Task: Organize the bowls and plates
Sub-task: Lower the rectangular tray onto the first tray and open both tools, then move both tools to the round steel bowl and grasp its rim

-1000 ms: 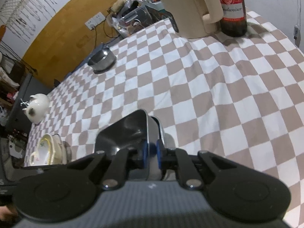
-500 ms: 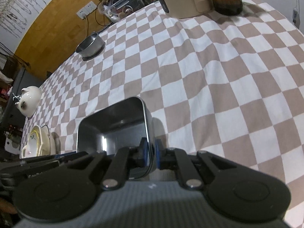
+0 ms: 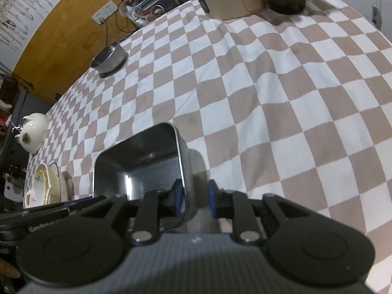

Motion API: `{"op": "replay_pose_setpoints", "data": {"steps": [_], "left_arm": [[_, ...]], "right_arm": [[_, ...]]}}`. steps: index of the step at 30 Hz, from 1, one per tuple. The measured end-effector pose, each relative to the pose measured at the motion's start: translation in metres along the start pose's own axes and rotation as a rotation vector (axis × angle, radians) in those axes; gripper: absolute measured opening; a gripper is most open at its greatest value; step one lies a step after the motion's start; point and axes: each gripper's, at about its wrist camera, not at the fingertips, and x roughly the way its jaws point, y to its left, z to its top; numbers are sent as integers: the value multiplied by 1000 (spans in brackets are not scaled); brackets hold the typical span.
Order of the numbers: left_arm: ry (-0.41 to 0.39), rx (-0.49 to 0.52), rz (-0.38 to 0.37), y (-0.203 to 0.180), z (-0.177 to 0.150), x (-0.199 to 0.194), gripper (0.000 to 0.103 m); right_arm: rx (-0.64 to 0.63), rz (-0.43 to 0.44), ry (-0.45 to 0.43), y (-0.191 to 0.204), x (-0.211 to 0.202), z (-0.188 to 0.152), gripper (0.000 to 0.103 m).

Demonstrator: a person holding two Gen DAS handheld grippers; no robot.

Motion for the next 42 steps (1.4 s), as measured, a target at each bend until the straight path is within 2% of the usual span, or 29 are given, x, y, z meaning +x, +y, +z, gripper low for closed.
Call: {"op": "replay_pose_setpoints", "data": {"steps": [2, 3, 5, 6, 8, 13, 23, 34, 42], "left_arm": [[-3, -11, -1, 2, -1, -2, 52], [-7, -15, -3, 3, -2, -3, 56], [-20, -15, -4, 5, -3, -7, 76], [-28, -13, -5, 5, -3, -9, 82], [-51, -14, -12, 7, -2, -14, 98], [-76, -27, -26, 16, 4, -24, 103], [-190, 36, -7, 37, 44, -58, 103], [-313, 56, 11, 92, 127, -77, 103], [-320, 61, -9, 132, 196, -50, 103]], "right_arm": [[-5, 10, -4, 0, -3, 0, 52], [-11, 17, -10, 1, -5, 0, 56], [-20, 30, -24, 3, -9, -1, 71], [-23, 35, -30, 3, -12, -1, 75], [-31, 33, -41, 5, -16, 1, 91], [-40, 18, -93, 8, -26, 4, 102], [11, 38, -202, 28, -36, 27, 103], [-7, 20, -315, 88, -18, 86, 103], [10, -1, -308, 129, 26, 135, 103]]}}
